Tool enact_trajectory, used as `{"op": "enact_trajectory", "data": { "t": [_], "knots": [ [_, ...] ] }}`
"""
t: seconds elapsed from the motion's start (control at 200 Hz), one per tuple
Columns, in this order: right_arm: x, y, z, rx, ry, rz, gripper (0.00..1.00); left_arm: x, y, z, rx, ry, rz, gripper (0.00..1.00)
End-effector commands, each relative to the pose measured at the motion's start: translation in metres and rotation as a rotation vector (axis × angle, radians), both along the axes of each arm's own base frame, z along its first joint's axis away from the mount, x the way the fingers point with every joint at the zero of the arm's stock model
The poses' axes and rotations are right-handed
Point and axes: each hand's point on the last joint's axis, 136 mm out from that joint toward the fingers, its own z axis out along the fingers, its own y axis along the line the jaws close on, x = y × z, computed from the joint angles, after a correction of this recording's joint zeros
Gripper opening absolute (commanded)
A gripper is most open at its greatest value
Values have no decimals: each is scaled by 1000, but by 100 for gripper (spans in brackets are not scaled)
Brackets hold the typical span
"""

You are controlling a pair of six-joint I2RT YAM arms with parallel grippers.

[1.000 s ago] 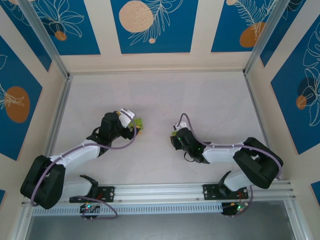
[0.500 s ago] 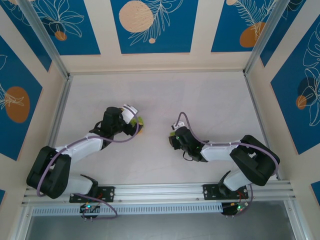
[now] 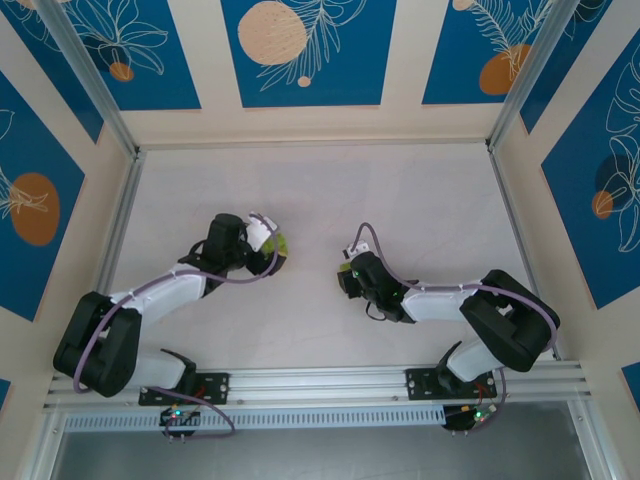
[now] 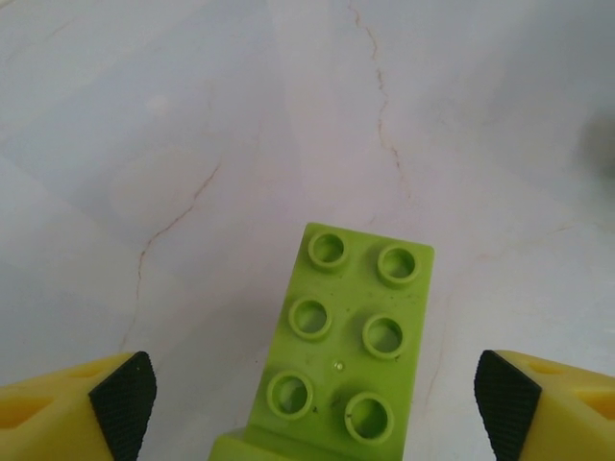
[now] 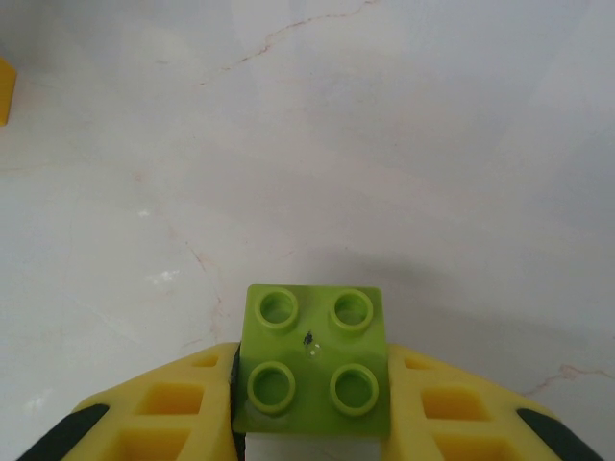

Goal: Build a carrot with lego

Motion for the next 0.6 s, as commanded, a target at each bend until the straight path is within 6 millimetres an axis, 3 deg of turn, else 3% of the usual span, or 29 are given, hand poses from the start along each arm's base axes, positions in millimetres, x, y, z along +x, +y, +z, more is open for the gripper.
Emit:
{"op": "enact_trajectory", "data": {
  "t": [0.0,0.405,0.595],
  "knots": [
    [4,7,8,19,-9,21,10,6,-5,6,-2,7,-37,83],
    [3,6,4,10,6,25,10,6,-13,4,-1,29,-86,84],
    [3,5,3,6,8,23,10,7,-15,3,3,46,-96,67]
  ]
}}
